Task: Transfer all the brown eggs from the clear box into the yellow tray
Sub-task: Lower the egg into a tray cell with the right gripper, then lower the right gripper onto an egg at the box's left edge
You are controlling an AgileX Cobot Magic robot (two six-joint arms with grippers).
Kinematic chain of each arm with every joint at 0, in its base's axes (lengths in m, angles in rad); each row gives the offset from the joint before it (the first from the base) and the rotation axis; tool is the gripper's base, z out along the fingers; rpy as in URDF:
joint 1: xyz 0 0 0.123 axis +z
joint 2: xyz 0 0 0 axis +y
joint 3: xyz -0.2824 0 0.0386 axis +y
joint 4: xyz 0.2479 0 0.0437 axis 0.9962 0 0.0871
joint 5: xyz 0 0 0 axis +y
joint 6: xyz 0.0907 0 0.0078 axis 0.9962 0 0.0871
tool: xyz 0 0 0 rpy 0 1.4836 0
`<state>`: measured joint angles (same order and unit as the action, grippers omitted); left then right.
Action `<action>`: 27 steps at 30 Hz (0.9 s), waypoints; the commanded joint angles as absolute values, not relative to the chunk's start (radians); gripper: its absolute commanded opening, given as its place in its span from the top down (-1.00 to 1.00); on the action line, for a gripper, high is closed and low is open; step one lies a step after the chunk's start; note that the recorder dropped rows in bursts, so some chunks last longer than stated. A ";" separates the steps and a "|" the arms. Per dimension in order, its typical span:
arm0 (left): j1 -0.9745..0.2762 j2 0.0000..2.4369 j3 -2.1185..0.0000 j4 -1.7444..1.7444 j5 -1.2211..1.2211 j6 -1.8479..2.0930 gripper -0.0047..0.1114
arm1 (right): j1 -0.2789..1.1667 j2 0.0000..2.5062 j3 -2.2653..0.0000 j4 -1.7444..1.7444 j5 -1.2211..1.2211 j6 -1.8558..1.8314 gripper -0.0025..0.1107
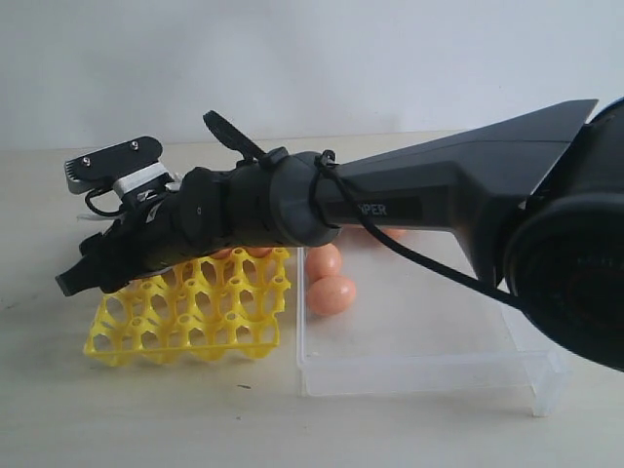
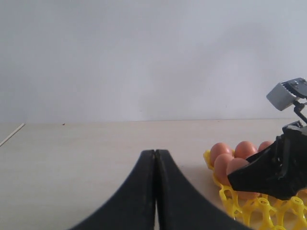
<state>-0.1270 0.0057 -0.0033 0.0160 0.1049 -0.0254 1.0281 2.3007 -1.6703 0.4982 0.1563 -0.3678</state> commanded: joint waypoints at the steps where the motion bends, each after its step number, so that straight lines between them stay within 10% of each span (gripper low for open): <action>1: -0.130 0.000 0.000 0.009 0.103 -0.029 0.92 | 1.029 2.300 -1.671 0.490 0.137 -0.372 -0.27; 9: -0.130 0.000 0.000 0.009 0.103 -0.029 0.92 | 1.029 2.263 -1.671 0.490 0.137 -0.372 -0.25; 19: -0.130 0.000 0.000 0.009 0.103 -0.029 0.92 | 1.020 2.075 -1.671 0.308 0.408 -0.372 0.93; 27: -0.130 0.000 0.000 0.009 0.103 -0.029 0.92 | 0.927 1.998 -1.671 0.195 0.853 -0.257 0.96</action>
